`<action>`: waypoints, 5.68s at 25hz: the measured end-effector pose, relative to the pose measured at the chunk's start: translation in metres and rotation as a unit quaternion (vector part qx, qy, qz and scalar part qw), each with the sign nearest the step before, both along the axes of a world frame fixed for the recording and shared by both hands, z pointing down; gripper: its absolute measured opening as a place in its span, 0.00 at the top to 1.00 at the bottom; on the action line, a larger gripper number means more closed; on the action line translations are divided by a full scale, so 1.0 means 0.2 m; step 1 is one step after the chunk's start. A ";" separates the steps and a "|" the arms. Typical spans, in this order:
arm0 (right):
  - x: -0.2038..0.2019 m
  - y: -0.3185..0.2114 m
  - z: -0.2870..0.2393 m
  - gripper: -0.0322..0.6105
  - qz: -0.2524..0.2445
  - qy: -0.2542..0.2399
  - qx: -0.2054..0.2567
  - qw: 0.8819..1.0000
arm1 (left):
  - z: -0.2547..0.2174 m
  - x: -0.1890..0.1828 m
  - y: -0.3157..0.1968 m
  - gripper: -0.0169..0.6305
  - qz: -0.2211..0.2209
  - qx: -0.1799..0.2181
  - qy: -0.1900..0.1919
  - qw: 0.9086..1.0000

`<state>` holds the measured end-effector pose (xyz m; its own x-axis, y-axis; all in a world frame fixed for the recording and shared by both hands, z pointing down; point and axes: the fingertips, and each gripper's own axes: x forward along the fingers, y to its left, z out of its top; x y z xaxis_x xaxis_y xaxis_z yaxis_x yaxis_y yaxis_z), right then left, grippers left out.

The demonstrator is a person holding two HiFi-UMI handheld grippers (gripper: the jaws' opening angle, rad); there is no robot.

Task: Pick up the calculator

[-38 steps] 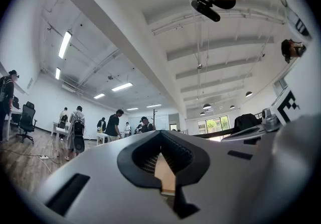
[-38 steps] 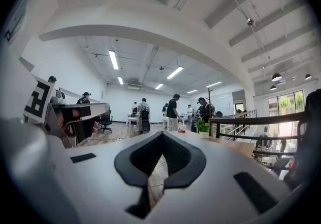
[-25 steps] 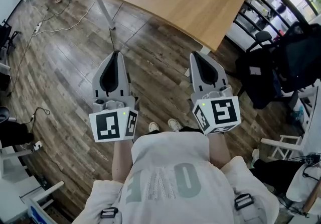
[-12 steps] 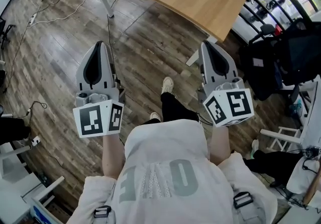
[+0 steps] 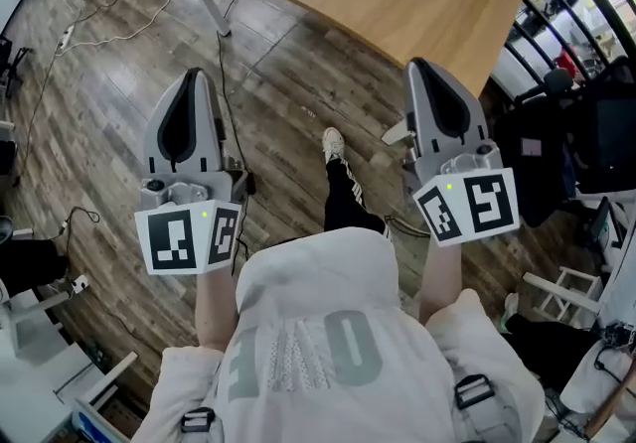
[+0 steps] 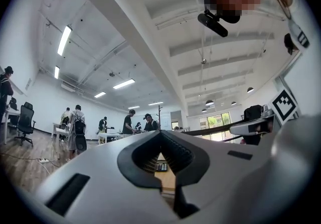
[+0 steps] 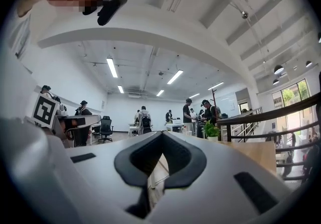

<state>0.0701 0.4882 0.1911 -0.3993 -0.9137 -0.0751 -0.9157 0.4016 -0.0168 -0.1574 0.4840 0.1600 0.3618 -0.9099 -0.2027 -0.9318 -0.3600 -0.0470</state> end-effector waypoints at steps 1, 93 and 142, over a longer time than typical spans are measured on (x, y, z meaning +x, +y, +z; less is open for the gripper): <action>0.02 -0.10 -0.03 0.92 0.001 -0.001 0.002 1.000 | -0.02 0.01 -0.10 0.96 0.000 -0.001 -0.001 1.000; 0.04 -3.22 1.22 0.45 -0.445 -0.016 -0.595 0.669 | 0.58 0.63 -3.15 0.96 0.092 -0.162 -0.017 0.982; -0.01 -3.11 1.24 0.78 -0.363 0.096 -0.657 0.654 | 0.55 0.45 -3.19 0.96 0.047 -0.156 0.016 0.987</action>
<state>0.0684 -0.1347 0.4382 -0.6506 0.2955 0.6996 -0.5279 0.4862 -0.6963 -0.0680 -0.1541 0.2693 0.4447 -0.8931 0.0683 -0.8931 -0.4365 0.1085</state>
